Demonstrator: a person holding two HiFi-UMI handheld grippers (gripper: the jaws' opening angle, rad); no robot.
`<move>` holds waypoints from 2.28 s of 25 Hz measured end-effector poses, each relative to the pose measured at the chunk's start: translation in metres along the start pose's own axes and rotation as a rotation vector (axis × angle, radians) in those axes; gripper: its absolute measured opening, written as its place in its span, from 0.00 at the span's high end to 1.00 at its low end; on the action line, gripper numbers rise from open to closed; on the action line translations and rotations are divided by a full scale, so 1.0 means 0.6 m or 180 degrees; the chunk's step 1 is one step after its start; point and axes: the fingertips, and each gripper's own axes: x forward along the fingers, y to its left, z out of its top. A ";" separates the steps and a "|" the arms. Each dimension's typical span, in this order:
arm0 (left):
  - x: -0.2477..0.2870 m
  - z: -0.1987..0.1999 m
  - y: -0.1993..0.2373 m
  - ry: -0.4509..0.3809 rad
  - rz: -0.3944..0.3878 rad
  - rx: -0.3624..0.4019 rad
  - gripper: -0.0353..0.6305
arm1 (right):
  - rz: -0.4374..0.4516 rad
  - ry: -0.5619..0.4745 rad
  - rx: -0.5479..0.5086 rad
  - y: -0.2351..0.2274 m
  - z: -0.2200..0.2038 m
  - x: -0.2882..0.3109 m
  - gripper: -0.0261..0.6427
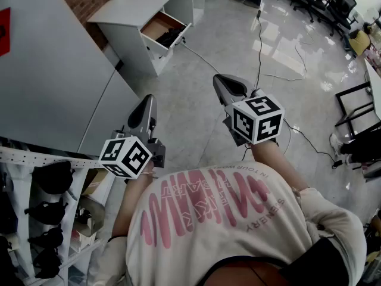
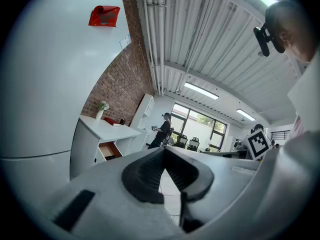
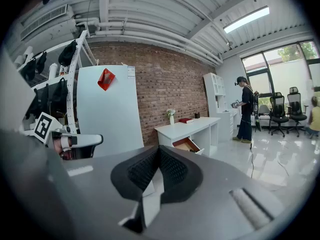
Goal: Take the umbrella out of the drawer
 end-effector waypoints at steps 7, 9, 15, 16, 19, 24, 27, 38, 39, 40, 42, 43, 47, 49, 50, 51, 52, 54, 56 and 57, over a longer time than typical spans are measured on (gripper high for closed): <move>-0.001 -0.002 0.013 0.0025 -0.0004 0.0021 0.94 | -0.0018 0.0047 -0.0010 0.007 -0.010 0.010 0.94; 0.000 0.002 0.013 0.0018 -0.0036 0.0050 0.94 | -0.0029 0.0040 -0.0017 0.008 -0.008 0.014 0.94; 0.001 0.015 0.035 0.0022 -0.0115 0.0123 0.94 | -0.0080 -0.0121 0.0119 0.016 0.004 0.030 0.94; 0.000 0.017 0.041 0.0024 -0.0129 0.0119 0.94 | -0.0075 -0.0148 0.0156 0.018 0.005 0.033 0.94; 0.000 0.022 0.056 0.0041 -0.0167 0.0102 0.94 | -0.0058 -0.0257 0.0226 0.026 0.009 0.042 0.94; -0.001 0.023 0.087 0.0084 -0.0217 0.0090 0.94 | -0.0159 -0.0296 0.0324 0.040 -0.003 0.064 0.94; 0.000 0.022 0.090 0.0106 -0.0295 0.0126 0.94 | -0.0323 -0.0166 0.0424 0.034 -0.024 0.070 0.94; -0.004 0.001 0.145 0.0198 -0.0229 -0.0008 0.94 | -0.0302 0.0286 0.1271 0.032 -0.091 0.135 0.94; -0.002 0.000 0.153 0.0205 -0.0205 -0.0026 0.94 | -0.0280 0.0323 0.1331 0.033 -0.096 0.144 0.94; 0.000 -0.002 0.160 0.0215 -0.0178 -0.0040 0.94 | -0.0259 0.0369 0.1368 0.033 -0.102 0.153 0.94; 0.004 -0.005 0.175 0.0221 -0.0113 -0.0059 0.94 | -0.0190 0.0455 0.1425 0.035 -0.112 0.174 0.94; 0.007 -0.006 0.183 0.0218 -0.0077 -0.0065 0.94 | -0.0142 0.0480 0.1467 0.035 -0.113 0.186 0.94; 0.033 -0.006 0.216 0.0215 0.0086 -0.0068 0.94 | 0.0032 0.0505 0.1621 0.020 -0.102 0.239 0.94; 0.054 -0.002 0.235 0.0203 0.0164 -0.0081 0.94 | 0.0074 0.0534 0.1583 0.005 -0.093 0.267 0.94; 0.067 0.002 0.243 0.0190 0.0197 -0.0092 0.94 | 0.0097 0.0556 0.1560 -0.004 -0.088 0.281 0.94; 0.081 0.008 0.249 0.0174 0.0223 -0.0099 0.94 | 0.0123 0.0578 0.1546 -0.013 -0.082 0.294 0.94; 0.096 0.014 0.253 0.0158 0.0240 -0.0099 0.94 | 0.0146 0.0594 0.1541 -0.023 -0.076 0.306 0.94; 0.131 0.026 0.257 0.0134 0.0249 -0.0081 0.94 | 0.0174 0.0589 0.1544 -0.049 -0.057 0.331 0.94; 0.167 0.038 0.260 0.0109 0.0244 -0.0054 0.94 | 0.0201 0.0549 0.1534 -0.078 -0.034 0.357 0.94; 0.185 0.045 0.262 0.0089 0.0246 -0.0042 0.94 | 0.0213 0.0523 0.1519 -0.093 -0.022 0.369 0.94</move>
